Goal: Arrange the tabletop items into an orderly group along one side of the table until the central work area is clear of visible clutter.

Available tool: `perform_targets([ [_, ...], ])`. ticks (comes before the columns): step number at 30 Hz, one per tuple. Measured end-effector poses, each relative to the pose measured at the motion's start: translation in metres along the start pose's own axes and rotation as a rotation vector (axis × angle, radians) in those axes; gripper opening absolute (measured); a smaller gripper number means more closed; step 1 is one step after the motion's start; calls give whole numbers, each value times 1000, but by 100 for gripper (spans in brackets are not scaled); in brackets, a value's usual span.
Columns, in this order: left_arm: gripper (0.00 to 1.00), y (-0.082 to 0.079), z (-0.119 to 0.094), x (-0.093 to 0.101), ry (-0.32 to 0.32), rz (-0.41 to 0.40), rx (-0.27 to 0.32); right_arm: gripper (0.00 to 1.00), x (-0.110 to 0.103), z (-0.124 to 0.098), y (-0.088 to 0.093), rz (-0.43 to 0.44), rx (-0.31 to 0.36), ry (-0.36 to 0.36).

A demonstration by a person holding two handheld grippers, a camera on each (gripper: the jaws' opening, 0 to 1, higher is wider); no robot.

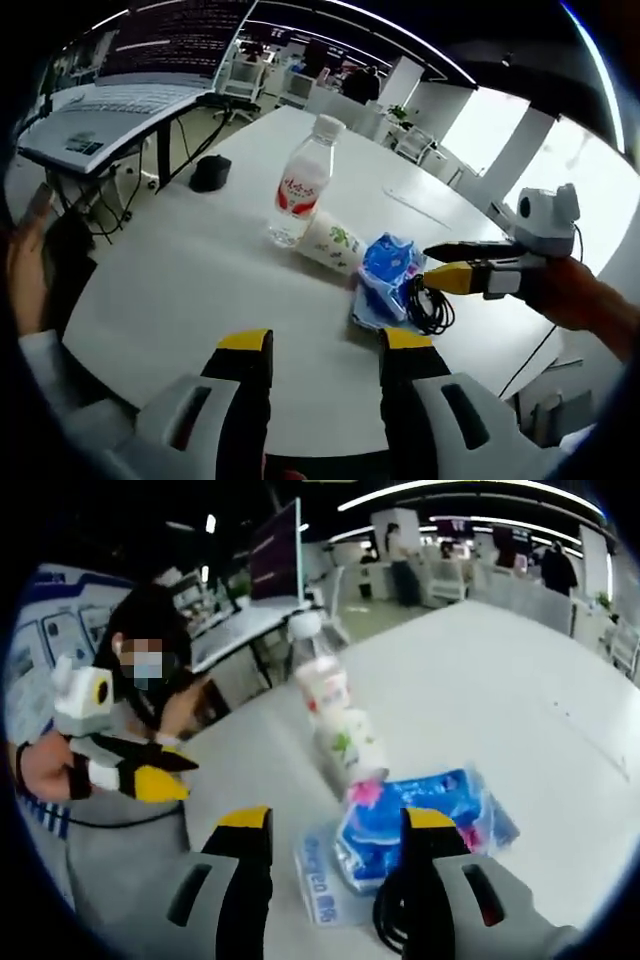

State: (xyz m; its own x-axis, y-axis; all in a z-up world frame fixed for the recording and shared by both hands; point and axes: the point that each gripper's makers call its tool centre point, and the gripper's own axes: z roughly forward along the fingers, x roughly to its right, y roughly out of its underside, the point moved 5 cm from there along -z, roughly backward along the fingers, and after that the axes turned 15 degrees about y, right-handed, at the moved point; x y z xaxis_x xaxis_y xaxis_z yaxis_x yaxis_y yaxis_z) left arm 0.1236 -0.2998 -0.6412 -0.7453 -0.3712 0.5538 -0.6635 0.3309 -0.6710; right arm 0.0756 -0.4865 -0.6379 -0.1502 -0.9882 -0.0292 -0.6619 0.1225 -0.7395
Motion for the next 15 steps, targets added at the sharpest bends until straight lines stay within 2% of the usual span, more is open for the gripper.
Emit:
perform_targets([
  [3,41,1,-3,2,3,6,0,50,-4,9,-7,-51,-7,-5],
  [9,41,2,-6,1,8,6,-5,49,-7,34,-11,-84,-31,-15],
  [15,41,2,-13,0,8,1,6,48,-9,58,-8,-237,-119,-15],
])
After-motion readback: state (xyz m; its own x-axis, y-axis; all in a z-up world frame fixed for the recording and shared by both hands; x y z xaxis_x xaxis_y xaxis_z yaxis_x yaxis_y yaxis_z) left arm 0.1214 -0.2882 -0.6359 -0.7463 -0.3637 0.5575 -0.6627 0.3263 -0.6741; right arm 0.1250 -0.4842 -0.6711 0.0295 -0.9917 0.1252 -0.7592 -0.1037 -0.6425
